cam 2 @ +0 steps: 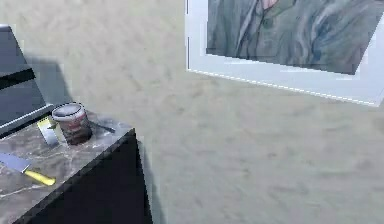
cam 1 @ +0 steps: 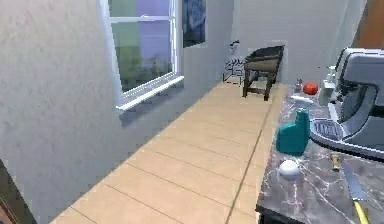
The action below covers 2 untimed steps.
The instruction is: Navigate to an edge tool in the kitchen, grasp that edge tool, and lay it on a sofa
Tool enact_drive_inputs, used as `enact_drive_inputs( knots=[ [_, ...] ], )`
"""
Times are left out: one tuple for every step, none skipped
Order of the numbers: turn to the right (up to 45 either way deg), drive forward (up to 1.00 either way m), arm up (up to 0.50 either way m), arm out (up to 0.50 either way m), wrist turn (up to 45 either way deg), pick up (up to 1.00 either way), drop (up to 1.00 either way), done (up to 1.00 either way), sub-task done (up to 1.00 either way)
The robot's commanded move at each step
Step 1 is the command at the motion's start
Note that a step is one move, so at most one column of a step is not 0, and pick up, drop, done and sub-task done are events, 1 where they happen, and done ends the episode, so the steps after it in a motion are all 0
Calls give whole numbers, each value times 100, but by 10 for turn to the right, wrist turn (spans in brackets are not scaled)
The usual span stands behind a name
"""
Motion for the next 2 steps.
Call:
enact_drive_inputs(
  knots=[
    [-390,0,0,0,0,0,0,0,0],
    [0,0,50,0,0,0,0,0,0]
  ],
)
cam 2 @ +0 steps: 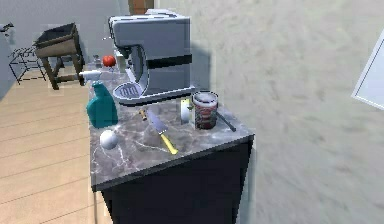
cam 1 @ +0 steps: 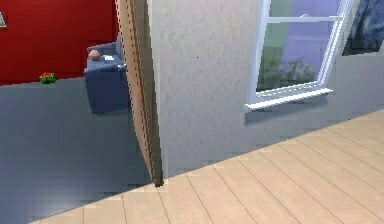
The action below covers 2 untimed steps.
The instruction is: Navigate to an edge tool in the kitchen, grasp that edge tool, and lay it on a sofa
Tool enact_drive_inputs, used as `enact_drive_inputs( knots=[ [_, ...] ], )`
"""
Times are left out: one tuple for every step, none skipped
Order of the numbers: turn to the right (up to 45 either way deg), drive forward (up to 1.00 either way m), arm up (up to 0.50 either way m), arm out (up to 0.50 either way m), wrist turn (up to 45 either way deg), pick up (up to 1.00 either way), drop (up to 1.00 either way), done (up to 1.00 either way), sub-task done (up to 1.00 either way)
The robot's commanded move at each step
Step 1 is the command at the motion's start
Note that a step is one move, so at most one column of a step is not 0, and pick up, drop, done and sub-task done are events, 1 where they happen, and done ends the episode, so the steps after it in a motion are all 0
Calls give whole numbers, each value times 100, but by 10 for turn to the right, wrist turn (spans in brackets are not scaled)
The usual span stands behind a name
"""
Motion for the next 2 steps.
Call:
enact_drive_inputs(
  knots=[
    [0,0,38,0,0,0,0,0,0],
    [0,0,0,22,0,0,0,0,0]
  ],
)
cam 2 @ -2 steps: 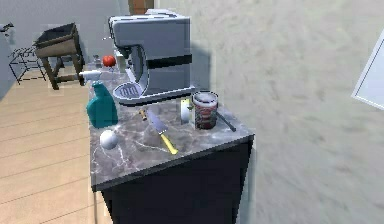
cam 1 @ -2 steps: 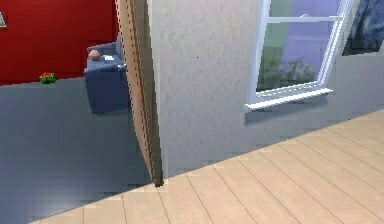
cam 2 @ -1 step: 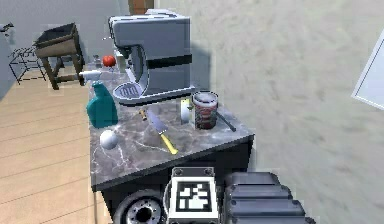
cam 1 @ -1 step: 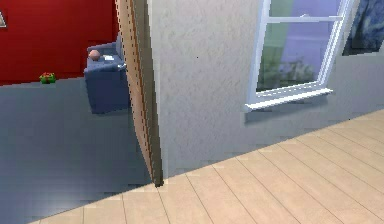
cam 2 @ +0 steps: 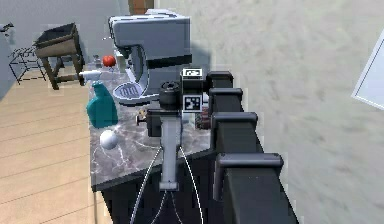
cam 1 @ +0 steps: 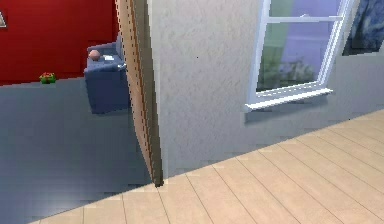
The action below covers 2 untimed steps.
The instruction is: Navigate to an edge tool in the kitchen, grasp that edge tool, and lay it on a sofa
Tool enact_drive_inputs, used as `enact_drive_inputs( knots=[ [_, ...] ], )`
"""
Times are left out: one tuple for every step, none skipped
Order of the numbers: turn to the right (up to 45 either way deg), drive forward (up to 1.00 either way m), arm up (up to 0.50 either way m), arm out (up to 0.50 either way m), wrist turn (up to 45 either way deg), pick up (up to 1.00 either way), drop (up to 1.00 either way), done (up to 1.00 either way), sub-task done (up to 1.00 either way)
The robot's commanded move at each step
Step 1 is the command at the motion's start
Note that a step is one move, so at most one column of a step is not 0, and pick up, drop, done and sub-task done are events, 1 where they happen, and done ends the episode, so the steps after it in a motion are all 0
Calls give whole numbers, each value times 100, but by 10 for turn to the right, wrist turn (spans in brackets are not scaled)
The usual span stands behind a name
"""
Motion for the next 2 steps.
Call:
enact_drive_inputs(
  knots=[
    [0,0,0,0,450,0,0,0,0],
    [0,0,0,0,450,0,0,0,0]
  ],
)
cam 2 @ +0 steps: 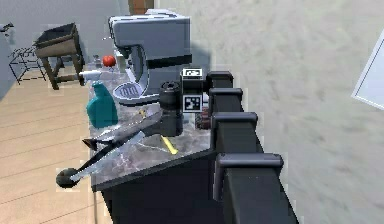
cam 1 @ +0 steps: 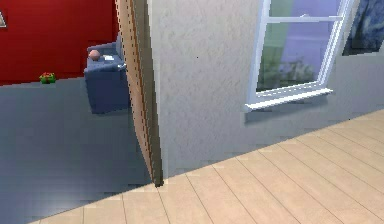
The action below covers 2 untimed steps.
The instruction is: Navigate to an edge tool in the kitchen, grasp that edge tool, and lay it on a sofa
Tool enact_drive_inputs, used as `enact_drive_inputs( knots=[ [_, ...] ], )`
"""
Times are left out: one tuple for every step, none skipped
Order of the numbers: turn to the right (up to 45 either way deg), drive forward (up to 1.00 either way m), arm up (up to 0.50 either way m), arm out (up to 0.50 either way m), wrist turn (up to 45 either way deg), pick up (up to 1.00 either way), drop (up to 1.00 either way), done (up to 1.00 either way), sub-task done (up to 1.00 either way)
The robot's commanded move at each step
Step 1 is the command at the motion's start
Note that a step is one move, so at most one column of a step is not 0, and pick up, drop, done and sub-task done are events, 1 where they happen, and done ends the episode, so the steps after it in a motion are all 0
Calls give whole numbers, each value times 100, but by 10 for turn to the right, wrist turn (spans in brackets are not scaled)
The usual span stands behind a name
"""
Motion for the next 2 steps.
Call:
enact_drive_inputs(
  knots=[
    [0,0,0,0,450,0,0,0,0],
    [0,0,0,0,330,0,0,0,0]
  ],
)
